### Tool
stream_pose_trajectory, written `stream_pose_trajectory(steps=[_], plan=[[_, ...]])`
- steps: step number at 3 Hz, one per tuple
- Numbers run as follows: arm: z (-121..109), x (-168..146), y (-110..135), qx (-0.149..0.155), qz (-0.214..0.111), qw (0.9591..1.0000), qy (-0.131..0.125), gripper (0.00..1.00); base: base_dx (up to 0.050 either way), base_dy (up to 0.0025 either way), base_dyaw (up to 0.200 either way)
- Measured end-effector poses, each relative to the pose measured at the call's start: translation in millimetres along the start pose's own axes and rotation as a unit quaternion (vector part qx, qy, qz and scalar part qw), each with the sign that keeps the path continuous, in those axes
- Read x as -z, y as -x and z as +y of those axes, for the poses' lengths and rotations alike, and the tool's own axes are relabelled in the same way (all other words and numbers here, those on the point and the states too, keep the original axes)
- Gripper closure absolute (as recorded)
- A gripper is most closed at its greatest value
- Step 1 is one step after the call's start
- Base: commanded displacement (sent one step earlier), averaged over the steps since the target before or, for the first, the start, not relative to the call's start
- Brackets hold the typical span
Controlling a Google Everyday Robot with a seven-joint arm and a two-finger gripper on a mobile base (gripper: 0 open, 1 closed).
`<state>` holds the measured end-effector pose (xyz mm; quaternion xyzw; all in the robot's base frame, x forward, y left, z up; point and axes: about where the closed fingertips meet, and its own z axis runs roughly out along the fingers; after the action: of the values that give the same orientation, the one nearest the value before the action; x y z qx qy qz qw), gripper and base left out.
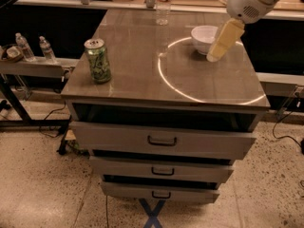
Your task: Pick water bottle
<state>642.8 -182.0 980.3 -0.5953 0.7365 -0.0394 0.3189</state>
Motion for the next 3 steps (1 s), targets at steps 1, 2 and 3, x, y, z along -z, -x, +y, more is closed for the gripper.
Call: stream_pose_trajectory(steps=[1,2,3], plan=[[1,0,0,-0.001,-0.004,1.0000,0.000,0.00,0.000,0.00000,0.000],[4,-7,-8,-0.013,-0.018,0.9997,0.002,0.00,0.000,0.00000,0.000],[-20,-39,-20,-0.083,-0.042,0.9951,-0.035,0.00,0.000,0.00000,0.000]])
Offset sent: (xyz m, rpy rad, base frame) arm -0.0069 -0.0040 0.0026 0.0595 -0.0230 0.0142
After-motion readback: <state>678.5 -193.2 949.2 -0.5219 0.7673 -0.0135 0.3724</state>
